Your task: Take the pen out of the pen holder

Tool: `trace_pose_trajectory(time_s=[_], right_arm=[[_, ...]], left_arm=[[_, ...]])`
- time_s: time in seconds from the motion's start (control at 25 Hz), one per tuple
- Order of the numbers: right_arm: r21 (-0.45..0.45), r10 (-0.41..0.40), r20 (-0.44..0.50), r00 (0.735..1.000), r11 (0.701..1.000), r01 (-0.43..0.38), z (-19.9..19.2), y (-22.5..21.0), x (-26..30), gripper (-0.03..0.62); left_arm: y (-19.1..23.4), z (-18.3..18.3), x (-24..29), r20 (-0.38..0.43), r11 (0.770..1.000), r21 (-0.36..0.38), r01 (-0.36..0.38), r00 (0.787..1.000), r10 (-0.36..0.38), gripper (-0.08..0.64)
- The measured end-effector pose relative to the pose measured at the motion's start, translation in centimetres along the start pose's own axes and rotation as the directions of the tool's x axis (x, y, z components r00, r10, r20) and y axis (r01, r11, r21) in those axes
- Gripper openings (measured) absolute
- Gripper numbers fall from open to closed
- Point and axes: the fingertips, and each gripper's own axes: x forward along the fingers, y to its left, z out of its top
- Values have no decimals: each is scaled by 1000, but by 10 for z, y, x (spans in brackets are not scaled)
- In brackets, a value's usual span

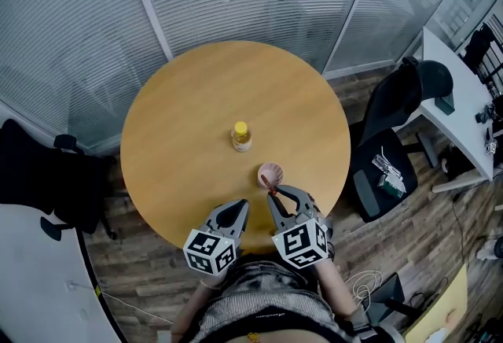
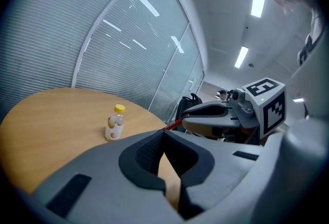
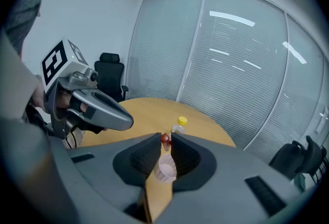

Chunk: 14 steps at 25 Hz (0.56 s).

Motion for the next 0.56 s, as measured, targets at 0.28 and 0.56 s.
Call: trace_pose_trajectory(time_s=[0.28, 0.56], right_arm=[[0, 0, -9, 1000, 1000, 0, -4, 0, 2, 71], [4, -1, -19, 1000, 1000, 1, -6, -1, 3, 71]], left_arm=[[-1, -2, 0, -3, 1000, 0, 2, 1000, -2, 5], [0, -1, 2, -6, 1000, 0, 4, 1000, -4, 5]])
